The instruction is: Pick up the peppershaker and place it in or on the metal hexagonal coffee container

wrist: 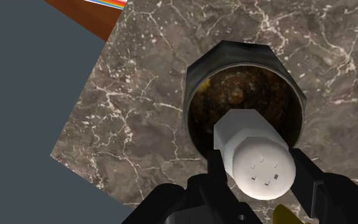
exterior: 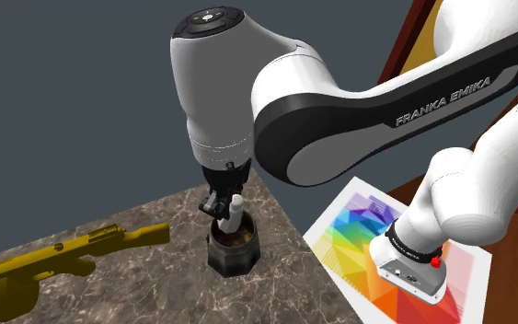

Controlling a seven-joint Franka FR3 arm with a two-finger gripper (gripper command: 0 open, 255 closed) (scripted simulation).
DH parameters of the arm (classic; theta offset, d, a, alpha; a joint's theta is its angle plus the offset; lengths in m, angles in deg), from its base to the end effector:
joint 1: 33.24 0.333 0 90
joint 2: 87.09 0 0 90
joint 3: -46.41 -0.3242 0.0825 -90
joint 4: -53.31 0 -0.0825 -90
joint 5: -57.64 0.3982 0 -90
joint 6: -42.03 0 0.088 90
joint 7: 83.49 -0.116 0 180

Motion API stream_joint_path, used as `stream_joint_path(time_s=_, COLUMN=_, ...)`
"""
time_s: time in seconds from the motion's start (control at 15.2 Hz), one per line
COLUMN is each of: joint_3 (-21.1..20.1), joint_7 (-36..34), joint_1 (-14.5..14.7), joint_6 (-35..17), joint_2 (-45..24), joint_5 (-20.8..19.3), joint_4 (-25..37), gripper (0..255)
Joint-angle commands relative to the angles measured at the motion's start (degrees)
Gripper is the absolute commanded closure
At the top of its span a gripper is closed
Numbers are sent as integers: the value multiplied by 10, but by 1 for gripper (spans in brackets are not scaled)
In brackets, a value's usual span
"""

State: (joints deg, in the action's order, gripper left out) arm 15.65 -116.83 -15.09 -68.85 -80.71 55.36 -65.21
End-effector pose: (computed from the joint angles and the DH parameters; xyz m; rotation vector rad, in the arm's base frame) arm 0.3484 0.4040 0.4645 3.0151 0.4293 0.0502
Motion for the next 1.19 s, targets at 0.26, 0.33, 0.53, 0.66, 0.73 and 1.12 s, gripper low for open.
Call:
stream_joint_path(time_s=0.26, joint_3=0, joint_7=0, joint_1=0, joint_6=0, joint_2=0, joint_5=0, joint_4=0, gripper=0)
stream_joint_path(time_s=0.33, joint_3=0, joint_7=0, joint_1=0, joint_6=0, joint_2=0, joint_5=0, joint_4=0, gripper=0)
stream_joint_path(time_s=0.53, joint_3=0, joint_7=2, joint_1=0, joint_6=19, joint_2=4, joint_5=2, joint_4=16, gripper=0)
stream_joint_path(time_s=0.66, joint_3=0, joint_7=4, joint_1=1, joint_6=57, joint_2=8, joint_5=5, joint_4=50, gripper=0)
stream_joint_path(time_s=0.73, joint_3=0, joint_7=4, joint_1=1, joint_6=72, joint_2=9, joint_5=6, joint_4=64, gripper=0)
stream_joint_path(time_s=1.12, joint_3=0, joint_7=4, joint_1=1, joint_6=72, joint_2=9, joint_5=6, joint_4=64, gripper=0)
